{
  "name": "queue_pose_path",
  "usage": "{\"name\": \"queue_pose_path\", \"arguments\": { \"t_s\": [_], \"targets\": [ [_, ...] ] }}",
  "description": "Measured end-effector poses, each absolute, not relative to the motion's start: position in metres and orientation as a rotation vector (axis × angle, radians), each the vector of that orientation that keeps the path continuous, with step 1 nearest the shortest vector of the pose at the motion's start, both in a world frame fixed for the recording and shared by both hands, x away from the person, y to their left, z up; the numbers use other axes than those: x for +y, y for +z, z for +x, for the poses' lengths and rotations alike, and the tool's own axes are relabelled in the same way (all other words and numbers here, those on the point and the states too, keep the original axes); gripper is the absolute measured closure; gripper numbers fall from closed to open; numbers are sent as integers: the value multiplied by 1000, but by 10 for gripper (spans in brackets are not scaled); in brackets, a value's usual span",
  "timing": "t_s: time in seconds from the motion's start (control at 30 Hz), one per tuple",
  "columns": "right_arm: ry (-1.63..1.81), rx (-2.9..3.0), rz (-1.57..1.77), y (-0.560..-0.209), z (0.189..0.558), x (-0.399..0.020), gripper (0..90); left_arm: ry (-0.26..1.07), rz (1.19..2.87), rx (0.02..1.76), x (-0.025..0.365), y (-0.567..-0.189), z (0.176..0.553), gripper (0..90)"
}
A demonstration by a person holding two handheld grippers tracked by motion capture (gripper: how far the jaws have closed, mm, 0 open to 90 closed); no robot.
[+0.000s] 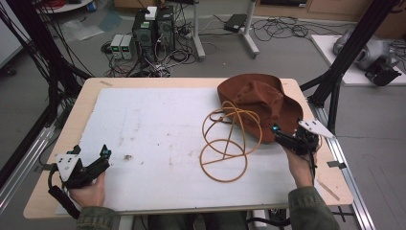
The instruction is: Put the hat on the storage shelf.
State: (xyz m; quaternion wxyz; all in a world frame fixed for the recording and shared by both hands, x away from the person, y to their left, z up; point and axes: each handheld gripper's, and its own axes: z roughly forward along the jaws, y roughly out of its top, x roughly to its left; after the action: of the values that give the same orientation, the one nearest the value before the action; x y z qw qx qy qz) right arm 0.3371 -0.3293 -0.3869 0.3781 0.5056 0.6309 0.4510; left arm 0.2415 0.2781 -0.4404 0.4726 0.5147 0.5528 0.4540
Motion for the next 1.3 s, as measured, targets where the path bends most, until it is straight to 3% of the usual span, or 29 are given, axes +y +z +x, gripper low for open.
{"name": "queue_pose_path", "arguments": {
  "t_s": [0.4, 0.67, 0.73, 0.77, 0.93, 0.97, 1.0, 1.13, 1.17, 1.3],
  "targets": [
    [1043, 1808, 1381, -394, 424, -315, 113, 1104, 1287, 1322, 270, -440, 246, 131],
    [960, 1828, 1376, -412, 456, -313, 130, 1099, 1278, 1335, 274, -440, 245, 131],
    [958, 1837, 1362, -412, 459, -312, 177, 1094, 1275, 1337, 275, -440, 245, 131],
    [926, 1866, 1367, -414, 462, -308, 249, 1094, 1275, 1338, 275, -440, 244, 131],
    [896, 1889, 1389, -419, 464, -305, 351, 1093, 1280, 1330, 273, -440, 245, 131],
    [905, 1893, 1415, -419, 464, -307, 454, 1093, 1281, 1326, 272, -440, 245, 132],
    [905, 1893, 1415, -419, 464, -307, 454, 1092, 1282, 1325, 272, -440, 245, 132],
    [917, 1918, 1417, -418, 464, -313, 821, 1086, 1291, 1322, 271, -441, 246, 132],
    [941, 1910, 1468, -417, 464, -317, 859, 1087, 1291, 1321, 270, -441, 246, 132],
    [956, 1883, 1505, -415, 461, -316, 873, 1082, 1287, 1323, 271, -441, 246, 133]
  ]
}}
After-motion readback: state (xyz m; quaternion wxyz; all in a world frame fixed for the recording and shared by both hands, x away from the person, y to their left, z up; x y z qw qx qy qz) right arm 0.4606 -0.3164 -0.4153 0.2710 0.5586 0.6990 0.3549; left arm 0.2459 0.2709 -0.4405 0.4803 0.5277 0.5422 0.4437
